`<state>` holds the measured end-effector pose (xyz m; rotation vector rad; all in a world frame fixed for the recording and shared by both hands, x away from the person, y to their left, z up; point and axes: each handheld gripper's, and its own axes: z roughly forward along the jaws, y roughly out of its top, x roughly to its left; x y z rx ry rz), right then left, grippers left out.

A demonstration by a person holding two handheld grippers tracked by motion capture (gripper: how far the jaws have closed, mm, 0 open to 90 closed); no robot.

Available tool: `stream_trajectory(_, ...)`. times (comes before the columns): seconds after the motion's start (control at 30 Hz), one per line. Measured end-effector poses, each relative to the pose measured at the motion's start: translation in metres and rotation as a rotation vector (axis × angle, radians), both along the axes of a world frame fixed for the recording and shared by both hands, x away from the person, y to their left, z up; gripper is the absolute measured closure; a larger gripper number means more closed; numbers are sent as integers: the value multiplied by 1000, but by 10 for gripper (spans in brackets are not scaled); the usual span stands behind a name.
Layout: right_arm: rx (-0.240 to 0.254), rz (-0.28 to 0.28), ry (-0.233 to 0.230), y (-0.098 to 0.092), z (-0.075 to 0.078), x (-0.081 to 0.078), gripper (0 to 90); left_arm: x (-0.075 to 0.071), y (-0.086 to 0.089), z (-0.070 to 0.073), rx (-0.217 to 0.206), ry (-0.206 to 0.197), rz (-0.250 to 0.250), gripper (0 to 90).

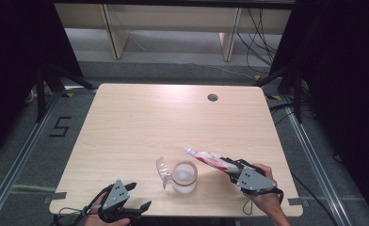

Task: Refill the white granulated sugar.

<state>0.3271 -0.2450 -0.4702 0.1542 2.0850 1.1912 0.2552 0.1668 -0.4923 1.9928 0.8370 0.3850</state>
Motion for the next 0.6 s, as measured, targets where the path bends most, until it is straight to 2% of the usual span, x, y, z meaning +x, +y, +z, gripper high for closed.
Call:
stream_trajectory(0.1, 23, -3, 24, 0, -3, 4, 760, 0, 0, 0, 4, -4, -5, 198)
stream_trajectory(0.17, 65, -13, 38, -1, -6, 7, 760, 0, 0, 0, 7, 2, 1, 198)
stream_trajectory(0.2, 74, -11, 48, -1, -7, 8, 760, 0, -1, 0, -8, 3, 5, 198)
stream_trajectory(0.23, 84, -13, 61, -2, -8, 9, 759, 0, 0, 0, 3, -4, -2, 198)
stream_trajectory(0.27, 99, -17, 66, -3, -9, 11, 760, 0, -1, 0, -6, -7, 0, 198)
stream_trajectory(0.3, 105, -24, 96, -4, -10, 11, 760, 0, 1, 0, 12, -3, -6, 198)
stream_trajectory(0.33, 116, -24, 84, -5, -11, 12, 761, 0, 0, 0, 0, -3, 1, 198)
stream_trajectory(0.43, 168, -41, 111, -8, -12, 14, 761, 0, 0, 0, 1, -3, 1, 198)
stream_trajectory(0.47, 166, -39, 99, -9, -12, 15, 760, 0, 0, 0, 1, -3, 1, 198)
stream_trajectory(0.5, 177, -49, 132, -10, -13, 15, 761, 0, 0, 0, 1, -4, 2, 198)
stream_trajectory(0.53, 161, -45, 110, -11, -13, 17, 761, 0, 0, 0, 2, -4, 2, 198)
stream_trajectory(0.57, 166, -51, 130, -12, -14, 17, 761, 0, 0, 0, 1, -4, 2, 198)
stream_trajectory(0.6, 168, -48, 130, -12, -14, 18, 761, 0, 0, 0, 2, -4, 1, 198)
